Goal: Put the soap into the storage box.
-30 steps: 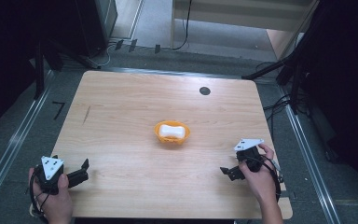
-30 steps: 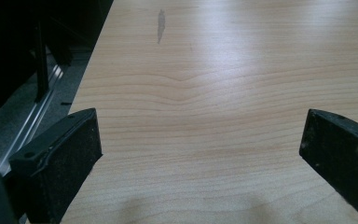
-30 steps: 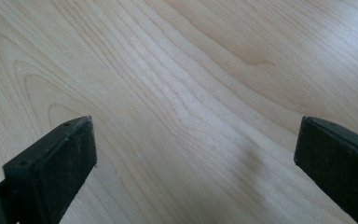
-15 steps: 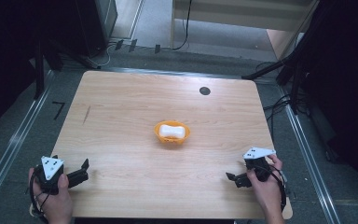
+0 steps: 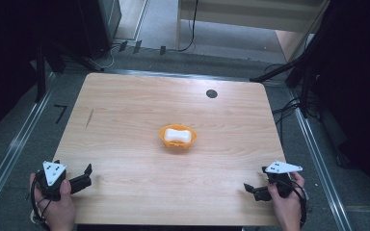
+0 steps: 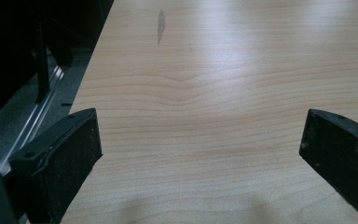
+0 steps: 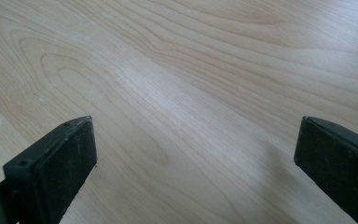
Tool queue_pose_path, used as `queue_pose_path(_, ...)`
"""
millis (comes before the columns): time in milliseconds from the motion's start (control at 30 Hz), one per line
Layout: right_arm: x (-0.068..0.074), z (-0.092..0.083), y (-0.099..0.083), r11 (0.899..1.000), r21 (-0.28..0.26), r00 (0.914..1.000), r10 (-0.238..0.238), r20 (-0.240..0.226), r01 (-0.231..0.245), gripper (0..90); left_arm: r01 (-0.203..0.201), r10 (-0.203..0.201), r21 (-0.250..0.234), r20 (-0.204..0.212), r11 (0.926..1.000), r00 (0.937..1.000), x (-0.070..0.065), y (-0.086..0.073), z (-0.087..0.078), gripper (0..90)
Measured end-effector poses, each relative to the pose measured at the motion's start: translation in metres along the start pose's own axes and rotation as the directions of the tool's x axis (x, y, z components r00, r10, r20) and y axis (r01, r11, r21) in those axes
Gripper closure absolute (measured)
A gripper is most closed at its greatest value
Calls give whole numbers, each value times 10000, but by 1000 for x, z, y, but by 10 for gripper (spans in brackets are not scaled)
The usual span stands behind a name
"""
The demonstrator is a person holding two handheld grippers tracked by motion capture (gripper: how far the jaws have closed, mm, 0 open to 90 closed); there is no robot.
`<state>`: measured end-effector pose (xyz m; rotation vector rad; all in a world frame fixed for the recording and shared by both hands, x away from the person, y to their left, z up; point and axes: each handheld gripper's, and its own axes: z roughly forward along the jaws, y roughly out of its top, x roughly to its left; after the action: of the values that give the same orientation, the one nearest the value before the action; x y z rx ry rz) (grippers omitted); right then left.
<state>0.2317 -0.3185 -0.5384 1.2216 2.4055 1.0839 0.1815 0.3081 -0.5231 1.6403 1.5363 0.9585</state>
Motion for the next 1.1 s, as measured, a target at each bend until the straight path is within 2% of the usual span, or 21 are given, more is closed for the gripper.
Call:
queue_pose_path(633,-12,-25,-45,9945,-532,9952,919,348,-899,0,-19,19,-69,-33,10000,10000,-1,0,0,0)
queue_pose_path(800,-14,-31,-50,9922,-695,9934,1065,425,-1034,0,-32,32,-79,-46,10000,10000,-1,0,0,0)
queue_pose_path(1100,-12,-38,-57,9846,-1464,9925,1058,604,-960,0,-85,85,-100,-47,9999,10000,-1,0,-1,0)
